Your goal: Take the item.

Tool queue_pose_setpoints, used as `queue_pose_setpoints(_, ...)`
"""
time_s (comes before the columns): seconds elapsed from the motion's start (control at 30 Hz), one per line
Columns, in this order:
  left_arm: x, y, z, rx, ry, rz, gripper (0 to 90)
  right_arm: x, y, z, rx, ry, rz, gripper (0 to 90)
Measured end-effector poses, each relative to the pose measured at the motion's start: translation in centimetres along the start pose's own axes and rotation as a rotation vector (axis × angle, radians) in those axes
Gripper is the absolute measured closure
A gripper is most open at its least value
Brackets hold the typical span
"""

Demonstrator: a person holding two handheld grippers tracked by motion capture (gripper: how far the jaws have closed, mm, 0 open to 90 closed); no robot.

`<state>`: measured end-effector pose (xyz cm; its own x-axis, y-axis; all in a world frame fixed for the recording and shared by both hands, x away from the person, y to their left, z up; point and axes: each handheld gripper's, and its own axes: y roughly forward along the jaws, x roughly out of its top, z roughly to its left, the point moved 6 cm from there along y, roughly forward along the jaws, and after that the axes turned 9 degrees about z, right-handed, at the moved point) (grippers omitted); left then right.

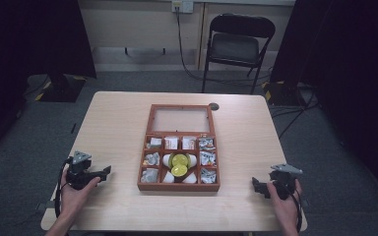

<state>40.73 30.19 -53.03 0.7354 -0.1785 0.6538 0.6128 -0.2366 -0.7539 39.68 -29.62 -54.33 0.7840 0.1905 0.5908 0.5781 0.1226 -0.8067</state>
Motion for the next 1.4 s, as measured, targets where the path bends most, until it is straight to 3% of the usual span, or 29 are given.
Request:
queue_pose_setpoints(0.17,0.3,-0.2,-0.5,-0.042,-0.016,-0.019,17.2,0.0,0.0,0.0,0.0,0.0,0.0,0.0)
queue_pose_setpoints(0.33,0.6,-0.4,-1.0,-0.035,0.021,-0.028,17.1,0.0,0.0,0.0,0.0,0.0,0.0,0.0)
queue_pose_setpoints(0.5,1.3,-1.1,-2.0,-0.082,0.019,-0.059,17.1,0.0,0.0,0.0,0.0,0.0,0.0,0.0)
queue_pose_setpoints(0.63,1.6,-1.4,-2.5,-0.072,0.054,-0.057,17.7,0.0,0.0,0.0,0.0,0.0,0.0,0.0)
queue_pose_setpoints(0.77,2.2,-1.8,-3.2,-0.1,0.058,-0.079,18.9,0.0,0.0,0.0,0.0,0.0,0.0,0.0)
queue_pose_setpoints(1.0,2.9,-2.2,-4.6,-0.109,0.131,-0.086,18.8,0.0,0.0,0.0,0.0,0.0,0.0,0.0)
queue_pose_setpoints(1.2,3.7,-2.5,-5.7,-0.133,0.147,-0.102,18.6,0.0,0.0,0.0,0.0,0.0,0.0,0.0)
queue_pose_setpoints(1.27,3.8,-2.8,-6.0,-0.132,0.181,-0.11,17.4,0.0,0.0,0.0,0.0,0.0,0.0,0.0)
queue_pose_setpoints(1.4,3.9,-3.0,-6.6,-0.159,0.198,-0.113,16.2,0.0,0.0,0.0,-0.001,0.001,0.0,0.0)
